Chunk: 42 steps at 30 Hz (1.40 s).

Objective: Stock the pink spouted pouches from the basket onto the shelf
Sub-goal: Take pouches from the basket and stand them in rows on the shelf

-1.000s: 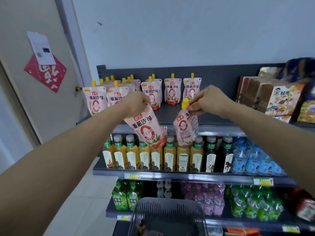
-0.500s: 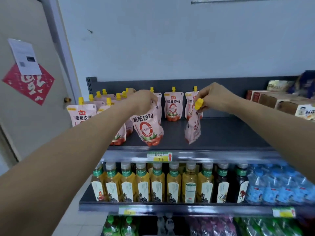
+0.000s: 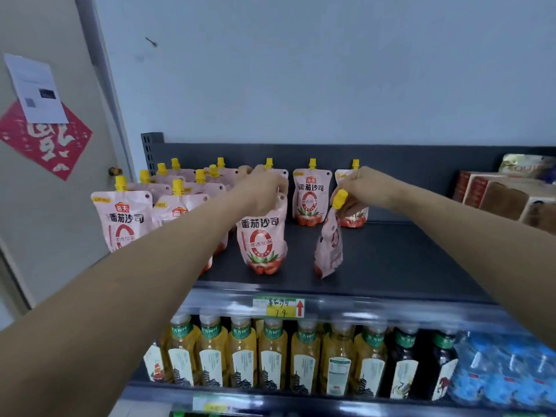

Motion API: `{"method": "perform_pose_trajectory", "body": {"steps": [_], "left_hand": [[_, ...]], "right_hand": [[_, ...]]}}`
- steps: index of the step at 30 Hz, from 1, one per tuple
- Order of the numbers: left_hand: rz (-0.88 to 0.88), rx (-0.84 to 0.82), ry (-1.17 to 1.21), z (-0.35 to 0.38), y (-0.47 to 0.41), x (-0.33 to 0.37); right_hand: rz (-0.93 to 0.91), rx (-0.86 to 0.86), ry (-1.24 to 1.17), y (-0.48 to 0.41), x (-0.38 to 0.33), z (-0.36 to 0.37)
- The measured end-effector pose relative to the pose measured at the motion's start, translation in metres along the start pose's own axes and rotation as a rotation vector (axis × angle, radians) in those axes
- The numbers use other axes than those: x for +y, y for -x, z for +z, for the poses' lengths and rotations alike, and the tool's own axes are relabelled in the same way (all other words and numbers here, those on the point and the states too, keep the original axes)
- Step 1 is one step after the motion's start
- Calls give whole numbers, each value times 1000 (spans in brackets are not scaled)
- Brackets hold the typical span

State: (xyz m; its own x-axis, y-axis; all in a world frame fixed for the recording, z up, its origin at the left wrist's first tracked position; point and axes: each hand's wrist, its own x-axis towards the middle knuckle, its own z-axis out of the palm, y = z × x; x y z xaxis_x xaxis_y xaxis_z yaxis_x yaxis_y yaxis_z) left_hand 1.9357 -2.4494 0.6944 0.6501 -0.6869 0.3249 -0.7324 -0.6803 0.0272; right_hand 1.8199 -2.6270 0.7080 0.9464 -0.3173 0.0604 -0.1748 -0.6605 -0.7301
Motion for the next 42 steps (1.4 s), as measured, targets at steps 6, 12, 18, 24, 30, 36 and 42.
{"method": "perform_pose_trajectory", "body": {"steps": [6, 12, 18, 24, 30, 36, 42], "left_hand": [[-27, -3, 26, 6, -8, 10], [-91, 18, 272, 6, -2, 10], [-252, 75, 415, 11, 10, 2], [-388, 159, 764, 18, 23, -4], [-511, 38, 1056, 34, 34, -13], [-533, -133, 1126, 52, 40, -18], [-545, -49, 1193, 66, 28, -28]], "right_hand": [[1, -184, -28, -9, 8, -14], [35, -152, 106, -17, 17, -10], [-10, -18, -27, -25, 20, -1], [72, -17, -378, -28, 34, 16], [126, -170, -505, -18, 54, 22], [106, -109, -630, -16, 76, 34], [170, -154, -556, -22, 83, 55]]}}
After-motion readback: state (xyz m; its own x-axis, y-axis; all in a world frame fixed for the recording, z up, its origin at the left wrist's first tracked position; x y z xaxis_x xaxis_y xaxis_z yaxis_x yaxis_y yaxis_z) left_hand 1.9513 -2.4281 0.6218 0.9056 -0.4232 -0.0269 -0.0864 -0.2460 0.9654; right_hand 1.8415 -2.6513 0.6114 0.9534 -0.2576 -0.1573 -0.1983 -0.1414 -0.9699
